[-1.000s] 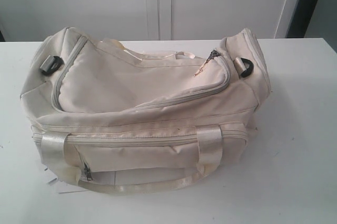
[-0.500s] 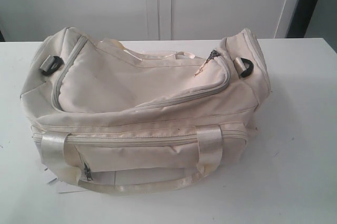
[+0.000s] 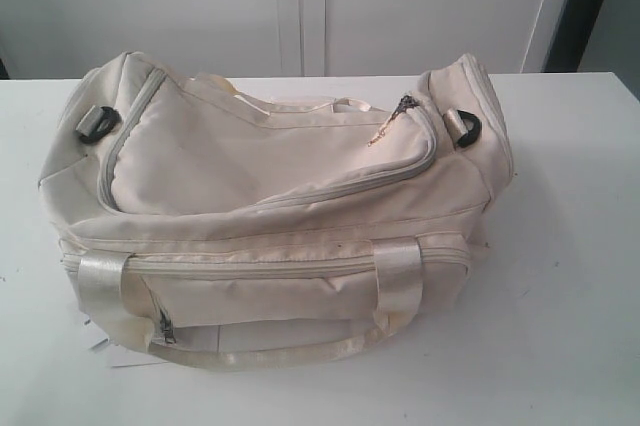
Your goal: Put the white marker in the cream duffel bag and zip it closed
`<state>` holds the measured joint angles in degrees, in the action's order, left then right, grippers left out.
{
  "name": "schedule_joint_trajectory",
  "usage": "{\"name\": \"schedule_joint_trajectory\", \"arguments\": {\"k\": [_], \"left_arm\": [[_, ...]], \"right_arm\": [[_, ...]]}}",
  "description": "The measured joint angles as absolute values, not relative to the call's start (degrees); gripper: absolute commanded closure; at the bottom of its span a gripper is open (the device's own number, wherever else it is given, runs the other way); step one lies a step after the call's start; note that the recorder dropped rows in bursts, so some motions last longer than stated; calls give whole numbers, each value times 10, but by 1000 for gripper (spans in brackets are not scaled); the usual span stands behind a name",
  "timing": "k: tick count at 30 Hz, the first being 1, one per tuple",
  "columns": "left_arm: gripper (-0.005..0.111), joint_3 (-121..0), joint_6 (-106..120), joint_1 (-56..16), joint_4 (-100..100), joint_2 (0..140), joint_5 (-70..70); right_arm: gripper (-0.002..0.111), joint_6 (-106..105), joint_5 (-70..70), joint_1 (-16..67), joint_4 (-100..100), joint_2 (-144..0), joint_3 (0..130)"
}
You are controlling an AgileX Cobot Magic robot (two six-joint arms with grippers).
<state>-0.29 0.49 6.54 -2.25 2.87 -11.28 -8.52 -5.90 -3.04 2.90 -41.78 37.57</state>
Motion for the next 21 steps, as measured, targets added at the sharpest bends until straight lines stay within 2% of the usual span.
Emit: {"name": "schedule_joint_trajectory", "arguments": {"k": [21], "left_arm": [[107,-3,5,65,-27,3,-133]], "right_arm": [[108,-81,-59,-30,29,-418,376]]}}
